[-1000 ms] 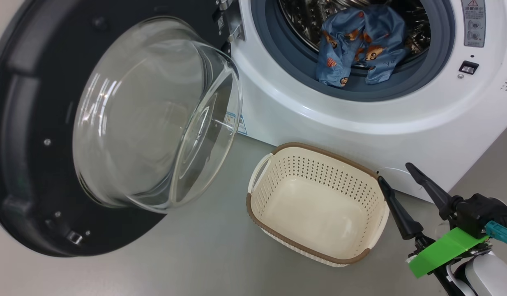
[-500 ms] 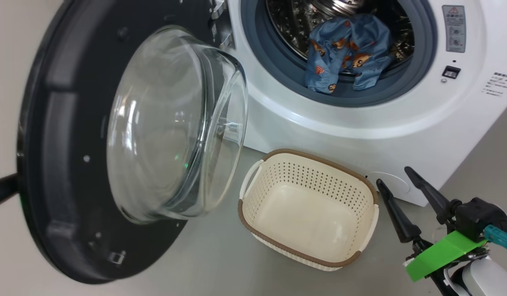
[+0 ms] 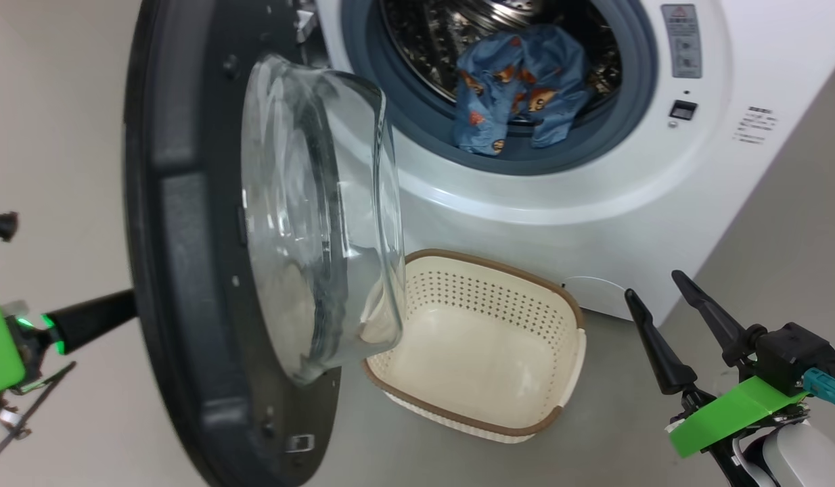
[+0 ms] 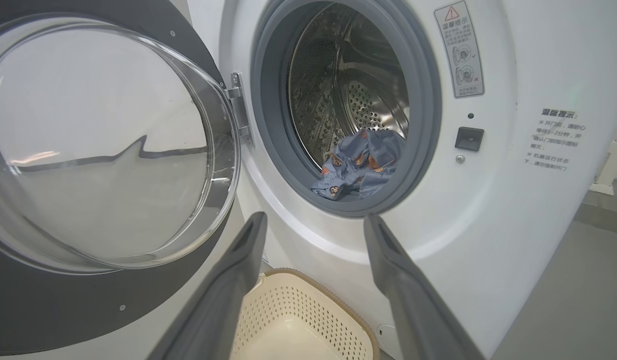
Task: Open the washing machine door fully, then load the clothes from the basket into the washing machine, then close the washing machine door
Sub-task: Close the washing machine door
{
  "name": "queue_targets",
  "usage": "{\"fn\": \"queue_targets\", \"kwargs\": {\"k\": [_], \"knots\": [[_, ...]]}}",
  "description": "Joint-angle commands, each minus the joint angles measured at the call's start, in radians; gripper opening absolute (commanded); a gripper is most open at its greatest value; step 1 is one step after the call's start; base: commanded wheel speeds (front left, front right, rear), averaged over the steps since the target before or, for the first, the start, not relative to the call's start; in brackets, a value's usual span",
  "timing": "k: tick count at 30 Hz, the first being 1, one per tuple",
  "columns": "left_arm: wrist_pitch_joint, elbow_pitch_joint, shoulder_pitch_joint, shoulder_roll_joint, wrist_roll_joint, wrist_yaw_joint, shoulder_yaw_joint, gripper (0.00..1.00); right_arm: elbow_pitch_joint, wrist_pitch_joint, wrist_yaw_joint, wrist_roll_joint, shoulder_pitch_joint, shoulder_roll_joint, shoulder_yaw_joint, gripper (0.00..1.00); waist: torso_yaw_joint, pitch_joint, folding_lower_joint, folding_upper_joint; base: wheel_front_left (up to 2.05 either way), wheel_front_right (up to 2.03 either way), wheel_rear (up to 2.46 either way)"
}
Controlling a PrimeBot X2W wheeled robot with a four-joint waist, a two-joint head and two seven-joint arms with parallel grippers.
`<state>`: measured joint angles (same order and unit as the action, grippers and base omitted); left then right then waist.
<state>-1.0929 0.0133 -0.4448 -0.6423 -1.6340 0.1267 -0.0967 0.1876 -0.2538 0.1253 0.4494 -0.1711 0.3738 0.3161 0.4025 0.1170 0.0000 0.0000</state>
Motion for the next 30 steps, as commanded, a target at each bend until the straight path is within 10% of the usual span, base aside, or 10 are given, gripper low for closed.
{"fn": "queue_targets", "kwargs": {"k": [1,30], "knots": [[-0.009,-0.048,-0.033,-0.034,0.001,0.004,0.039,0.0,-0.025,-0.008,0.005,0.003,0.004,0.009,0.006,1.0,-0.023,0.0,0.0,0.0,0.0,0.0,0.0],[0.039,-0.084,-0.144,0.094,0.071,0.004,-0.01,0.0,-0.038,-0.008,0.005,-0.008,-0.008,-0.02,-0.043,1.0,-0.274,0.03,0.0,0.0,0.0,0.0,0.0]]}}
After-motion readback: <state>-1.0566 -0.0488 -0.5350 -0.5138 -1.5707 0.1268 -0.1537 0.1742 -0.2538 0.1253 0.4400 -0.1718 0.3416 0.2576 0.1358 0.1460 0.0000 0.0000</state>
